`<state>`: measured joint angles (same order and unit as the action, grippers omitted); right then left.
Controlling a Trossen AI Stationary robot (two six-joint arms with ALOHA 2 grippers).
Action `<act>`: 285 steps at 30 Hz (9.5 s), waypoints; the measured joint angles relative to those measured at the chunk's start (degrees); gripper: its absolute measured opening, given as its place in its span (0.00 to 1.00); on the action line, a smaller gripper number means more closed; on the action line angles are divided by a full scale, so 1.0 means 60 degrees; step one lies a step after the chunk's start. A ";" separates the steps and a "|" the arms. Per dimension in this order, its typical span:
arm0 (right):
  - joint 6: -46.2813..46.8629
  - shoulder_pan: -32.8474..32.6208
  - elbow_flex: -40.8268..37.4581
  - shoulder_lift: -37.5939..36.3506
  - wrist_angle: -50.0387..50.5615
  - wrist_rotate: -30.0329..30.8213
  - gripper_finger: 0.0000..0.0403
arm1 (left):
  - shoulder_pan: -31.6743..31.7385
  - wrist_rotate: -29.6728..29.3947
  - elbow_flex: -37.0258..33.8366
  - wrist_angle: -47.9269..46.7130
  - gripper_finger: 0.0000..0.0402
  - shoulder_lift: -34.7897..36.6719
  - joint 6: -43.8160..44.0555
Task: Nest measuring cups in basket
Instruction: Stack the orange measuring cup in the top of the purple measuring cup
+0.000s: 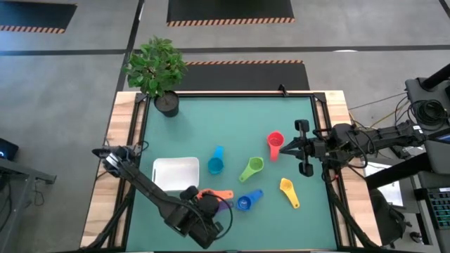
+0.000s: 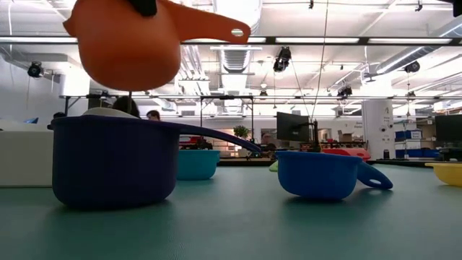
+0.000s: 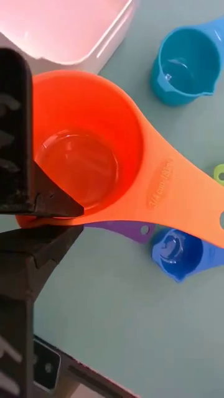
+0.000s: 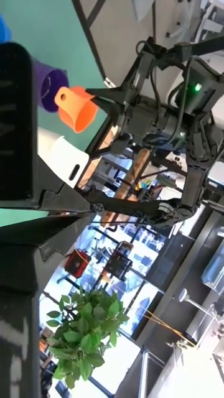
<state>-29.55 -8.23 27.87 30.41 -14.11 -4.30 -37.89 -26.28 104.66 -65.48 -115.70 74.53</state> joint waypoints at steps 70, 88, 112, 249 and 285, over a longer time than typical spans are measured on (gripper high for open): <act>0.0068 0.0000 -0.0001 0.0000 -0.0178 -0.0011 0.02 | -0.0142 -0.0033 0.0088 0.0055 0.15 -0.0875 0.0413; 0.0068 -0.0001 0.0001 0.0000 -0.0178 -0.0012 0.02 | -0.0084 -0.0360 0.0892 -0.0837 0.28 -0.0747 -0.1961; 0.0677 0.0000 0.0000 0.0007 0.0062 -0.0014 0.02 | 0.1564 -0.0955 0.0326 0.0830 0.00 -0.0714 -1.0527; 0.4855 -0.1898 0.2412 0.9714 -0.3057 0.0158 0.02 | -0.1221 -0.1555 -0.4904 0.8953 0.00 0.0447 -0.4796; 0.5667 -0.1876 0.4365 1.2080 -0.1948 0.1502 0.02 | -0.1032 -0.2878 -0.3526 0.6793 0.00 -0.1344 -0.3485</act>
<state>4.45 -19.49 54.06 102.90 -25.80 4.71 -44.08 -43.55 83.50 -24.73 -123.76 53.62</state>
